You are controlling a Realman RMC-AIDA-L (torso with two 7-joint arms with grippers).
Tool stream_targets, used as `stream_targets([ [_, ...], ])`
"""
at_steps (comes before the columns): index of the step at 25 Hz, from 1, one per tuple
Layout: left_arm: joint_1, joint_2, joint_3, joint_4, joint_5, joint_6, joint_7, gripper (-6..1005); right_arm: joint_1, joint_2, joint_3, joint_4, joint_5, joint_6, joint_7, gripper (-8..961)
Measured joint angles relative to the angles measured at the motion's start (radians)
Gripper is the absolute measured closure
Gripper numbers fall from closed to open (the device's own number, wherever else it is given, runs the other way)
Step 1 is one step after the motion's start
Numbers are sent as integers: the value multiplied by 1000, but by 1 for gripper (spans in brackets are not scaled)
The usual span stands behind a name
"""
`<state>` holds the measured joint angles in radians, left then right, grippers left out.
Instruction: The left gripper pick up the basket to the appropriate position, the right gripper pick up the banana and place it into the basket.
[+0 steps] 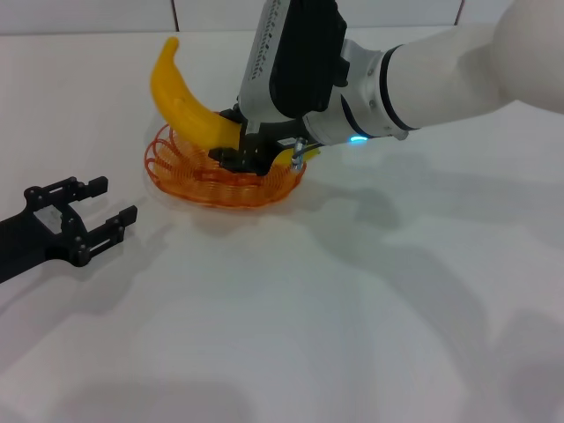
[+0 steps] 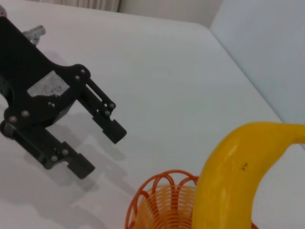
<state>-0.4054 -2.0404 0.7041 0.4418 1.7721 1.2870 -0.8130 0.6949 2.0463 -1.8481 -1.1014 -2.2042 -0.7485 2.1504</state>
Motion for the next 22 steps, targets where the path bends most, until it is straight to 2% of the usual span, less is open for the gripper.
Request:
stream_targets([
  [1,0,0,0,0,0,0,0,409,2,0,0,4,0,3,1,485],
  [9,4,0,0,0,0,0,0,410,0,0,-1,16,0,40,1,295],
  [14,14,0,-1,0,-1,0,0,409,-77,-10,30,-90,80,-8,-73,191],
  [18,21,1,-7,0,-2,0,0,409,-156,-9,175,-155,214,-163,-248,107],
  [20,22,0,-6,0,-3,0,0,409,-172,-11,265,-144,285,-257,-318,50],
  [22,22,0,-6,0,-3,0,0,409,-181,-12,358,-118,339,-356,-385,48],
])
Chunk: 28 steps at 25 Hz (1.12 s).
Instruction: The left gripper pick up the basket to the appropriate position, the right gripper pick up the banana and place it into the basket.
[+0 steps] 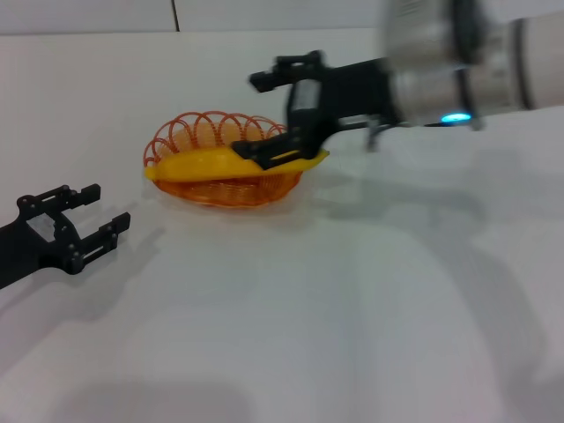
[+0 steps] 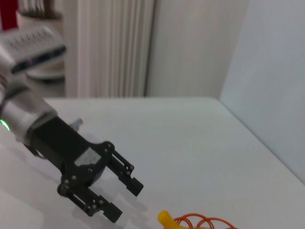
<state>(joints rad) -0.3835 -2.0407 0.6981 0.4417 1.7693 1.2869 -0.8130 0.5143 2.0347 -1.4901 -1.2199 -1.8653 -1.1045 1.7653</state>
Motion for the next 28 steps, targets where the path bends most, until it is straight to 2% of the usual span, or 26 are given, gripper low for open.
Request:
stream_targets([
  [4,-1,0,0,0,-1,0,0,410,-3,0,191,96,76,-174,-124,45],
  [5,-1,0,0,0,-1,0,0,410,2,0,279,156,90,-234,-176,45],
  [6,-1,0,0,0,-1,0,0,410,2,0,279,156,90,-234,-176,45],
  [11,-1,1,0,0,-1,0,0,410,0,-7,420,276,89,-289,-270,45],
  [15,0,1,-2,0,-1,-3,1,409,-12,-20,468,352,88,-292,-326,46],
  [21,1,0,-3,-2,-1,-4,11,410,-20,-54,482,453,55,-293,-359,46],
  [28,2,1,-3,-18,-11,-6,26,410,-49,-57,495,476,8,-286,-362,46],
])
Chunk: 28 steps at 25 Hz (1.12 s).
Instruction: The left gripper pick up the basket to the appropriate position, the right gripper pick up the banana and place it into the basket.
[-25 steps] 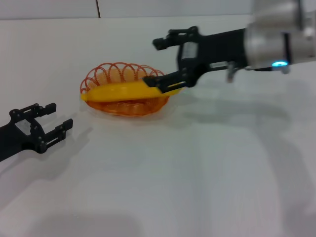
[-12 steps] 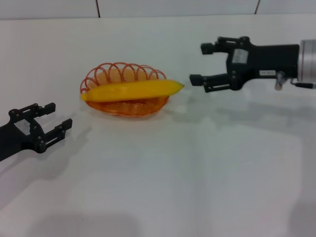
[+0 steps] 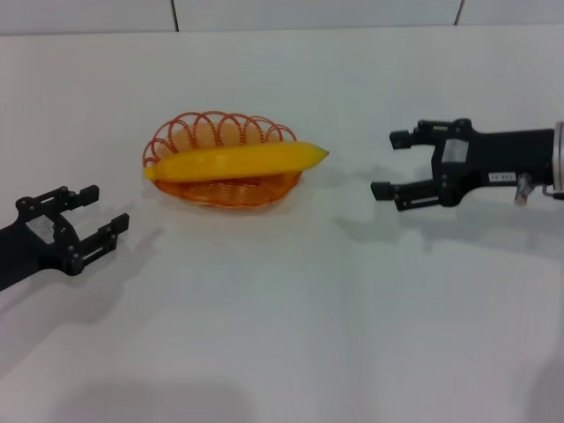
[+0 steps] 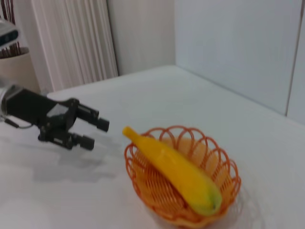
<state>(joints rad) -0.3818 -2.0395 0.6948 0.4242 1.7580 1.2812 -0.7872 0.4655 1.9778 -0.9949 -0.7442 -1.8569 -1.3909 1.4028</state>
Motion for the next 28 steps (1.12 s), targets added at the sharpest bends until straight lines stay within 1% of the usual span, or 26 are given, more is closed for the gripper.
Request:
stream_targets([
  [6,0,0,0,0,-2,0,3,409,-1,6,2,24,-57,14,-7,47],
  [12,0,-1,0,0,-3,-1,3,409,-1,-2,2,53,-62,42,-7,47],
  [28,0,-1,0,1,-3,-2,3,410,-1,-3,3,51,-75,32,-1,48],
])
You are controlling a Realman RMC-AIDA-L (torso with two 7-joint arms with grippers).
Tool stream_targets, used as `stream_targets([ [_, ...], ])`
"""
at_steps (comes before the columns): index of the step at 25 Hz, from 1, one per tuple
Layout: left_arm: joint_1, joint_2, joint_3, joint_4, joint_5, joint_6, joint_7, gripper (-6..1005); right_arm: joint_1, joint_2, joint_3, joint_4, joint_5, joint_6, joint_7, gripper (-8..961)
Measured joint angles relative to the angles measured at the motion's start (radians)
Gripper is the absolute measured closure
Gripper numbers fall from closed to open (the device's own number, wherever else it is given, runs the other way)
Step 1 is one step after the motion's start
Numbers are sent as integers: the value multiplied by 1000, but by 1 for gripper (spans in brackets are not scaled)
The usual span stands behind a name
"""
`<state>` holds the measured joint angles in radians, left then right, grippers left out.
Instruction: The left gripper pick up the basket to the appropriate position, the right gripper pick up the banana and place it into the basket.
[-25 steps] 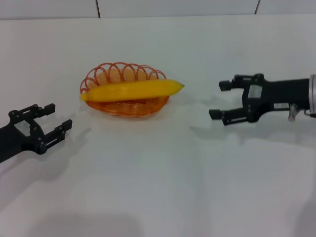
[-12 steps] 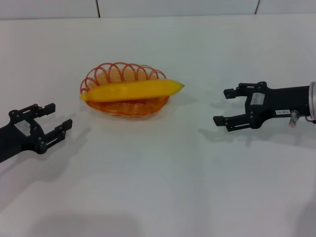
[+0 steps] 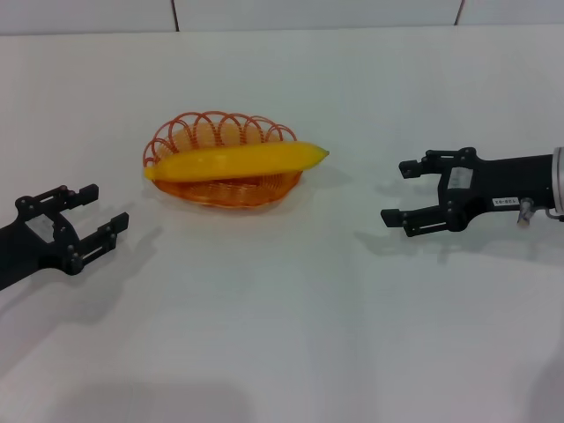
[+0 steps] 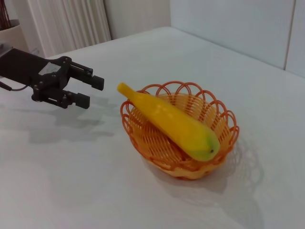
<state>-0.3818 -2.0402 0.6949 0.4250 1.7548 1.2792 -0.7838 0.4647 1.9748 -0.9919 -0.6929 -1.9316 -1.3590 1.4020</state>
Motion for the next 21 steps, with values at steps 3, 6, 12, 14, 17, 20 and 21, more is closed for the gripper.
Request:
stream_targets([
  [3,1,0,0,0,0,0,0,410,-3,-2,3,-2,0,-8,0,48],
  [6,1,0,0,0,0,0,0,410,-6,-3,14,-4,0,-16,-1,48],
  [12,1,0,0,0,0,0,0,409,-12,-4,38,-7,0,-37,-6,49],
  [14,2,0,0,0,0,0,0,409,-14,-6,39,-7,0,-40,-7,49],
  [17,2,2,0,0,0,0,3,409,-22,-9,39,-7,2,-41,-7,49],
  [20,5,2,0,0,0,0,9,409,-24,-9,43,-6,6,-42,-13,49],
  [21,5,3,0,0,0,0,10,409,-24,-9,46,-5,7,-42,-17,49],
])
